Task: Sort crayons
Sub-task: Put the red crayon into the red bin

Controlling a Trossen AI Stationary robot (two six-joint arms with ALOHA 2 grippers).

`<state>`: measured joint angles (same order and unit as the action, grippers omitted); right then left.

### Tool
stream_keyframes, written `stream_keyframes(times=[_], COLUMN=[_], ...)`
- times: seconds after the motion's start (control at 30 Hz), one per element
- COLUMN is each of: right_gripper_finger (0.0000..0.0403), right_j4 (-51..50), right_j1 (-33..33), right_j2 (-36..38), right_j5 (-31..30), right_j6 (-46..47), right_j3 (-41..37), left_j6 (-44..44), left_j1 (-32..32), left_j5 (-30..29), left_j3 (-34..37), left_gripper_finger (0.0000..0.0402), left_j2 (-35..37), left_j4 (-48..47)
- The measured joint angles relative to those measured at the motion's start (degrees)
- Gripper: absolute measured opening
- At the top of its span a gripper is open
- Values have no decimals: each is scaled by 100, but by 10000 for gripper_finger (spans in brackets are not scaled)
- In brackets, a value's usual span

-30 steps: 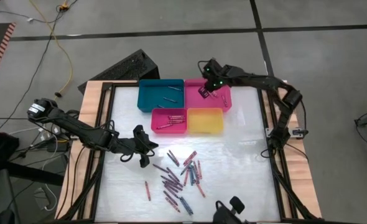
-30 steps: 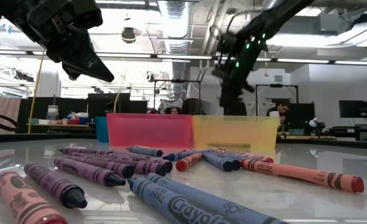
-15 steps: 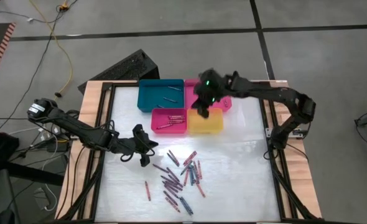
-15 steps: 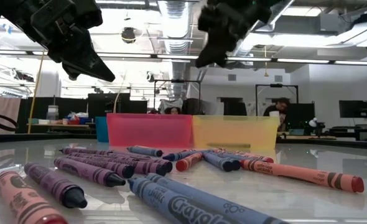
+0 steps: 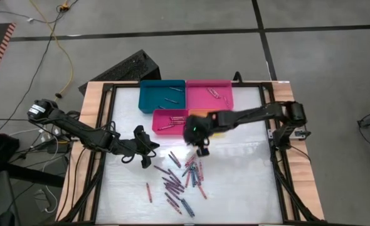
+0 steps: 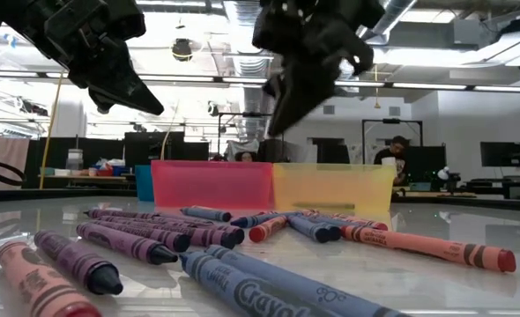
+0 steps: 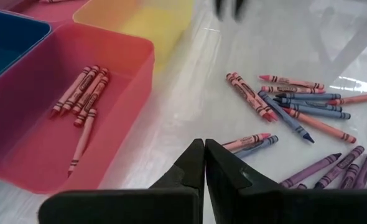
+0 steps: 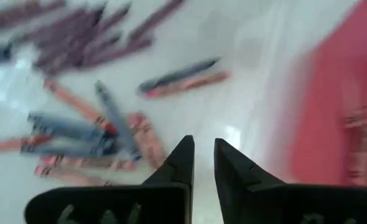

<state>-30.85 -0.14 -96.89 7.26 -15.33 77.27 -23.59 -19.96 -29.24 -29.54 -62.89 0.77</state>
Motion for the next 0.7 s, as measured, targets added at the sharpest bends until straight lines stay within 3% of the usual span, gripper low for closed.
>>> stream_keyframes(times=[0.3, 0.7], right_gripper_finger=[69, 151], right_j4=[-24, -20], right_j1=[554, 649], right_j2=[-955, -1308], right_j5=[-182, -409], right_j6=[-297, -424], right_j3=[2, 2], left_j6=[-2, 0], left_j1=[0, 2], left_j5=[-8, -10], left_j3=[0, 0], left_gripper_finger=[0, 0], left_j2=[0, 0], left_j4=[10, 12])
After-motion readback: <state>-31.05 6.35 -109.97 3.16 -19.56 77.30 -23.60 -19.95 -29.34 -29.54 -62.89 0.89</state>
